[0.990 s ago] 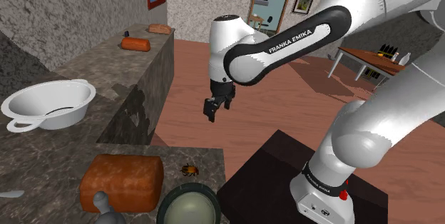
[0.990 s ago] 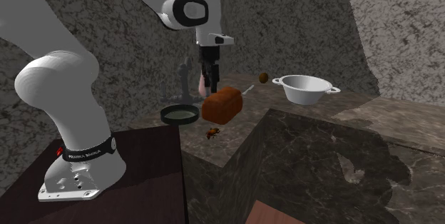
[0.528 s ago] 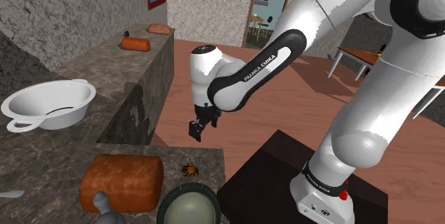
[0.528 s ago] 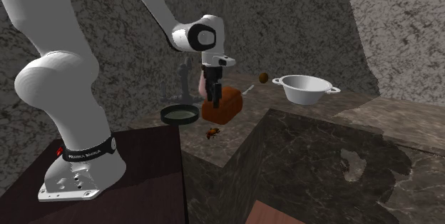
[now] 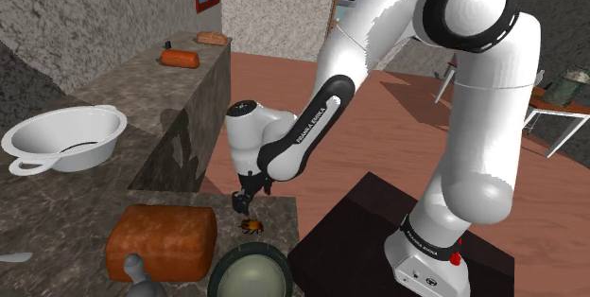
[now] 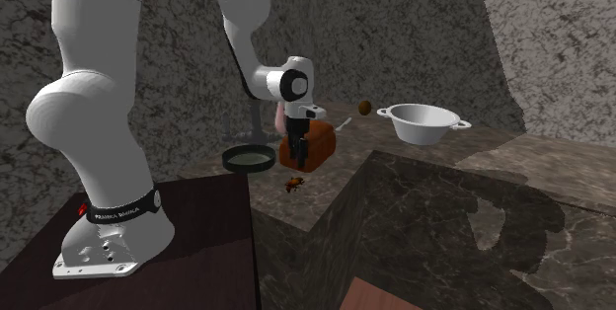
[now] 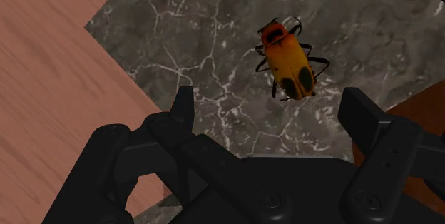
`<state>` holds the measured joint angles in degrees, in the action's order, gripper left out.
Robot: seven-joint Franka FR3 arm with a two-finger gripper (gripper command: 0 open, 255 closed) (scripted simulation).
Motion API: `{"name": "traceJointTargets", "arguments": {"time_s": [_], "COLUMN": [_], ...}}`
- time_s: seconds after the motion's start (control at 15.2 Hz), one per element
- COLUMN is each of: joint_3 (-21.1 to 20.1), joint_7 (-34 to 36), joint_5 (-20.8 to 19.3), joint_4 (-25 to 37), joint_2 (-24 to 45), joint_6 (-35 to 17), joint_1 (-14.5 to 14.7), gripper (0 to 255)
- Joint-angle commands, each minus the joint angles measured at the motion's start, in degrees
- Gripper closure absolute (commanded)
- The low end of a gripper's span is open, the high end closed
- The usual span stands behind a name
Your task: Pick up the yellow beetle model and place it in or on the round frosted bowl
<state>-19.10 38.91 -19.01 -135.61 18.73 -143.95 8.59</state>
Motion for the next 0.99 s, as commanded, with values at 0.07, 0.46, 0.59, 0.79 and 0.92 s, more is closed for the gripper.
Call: {"name": "traceJointTargets", "arguments": {"time_s": [0.07, 0.46, 0.59, 0.79, 0.92], "joint_3": [1.65, 4.03, 4.78, 5.75, 5.76], "joint_7": [3.8, 6.59, 7.16, 7.87, 7.87], "joint_5": [-3.27, -6.11, -6.92, -7.93, -7.92], "joint_4": [3.96, 7.33, 7.56, 7.93, 7.94], "joint_2": [6.87, 13.59, 14.97, 16.78, 16.78], "joint_6": [-1.36, -3.82, -4.96, -6.42, -6.42], "joint_1": [2.77, 5.38, 5.82, 6.41, 6.41], "gripper": [0, 0, 0, 0, 0]}}
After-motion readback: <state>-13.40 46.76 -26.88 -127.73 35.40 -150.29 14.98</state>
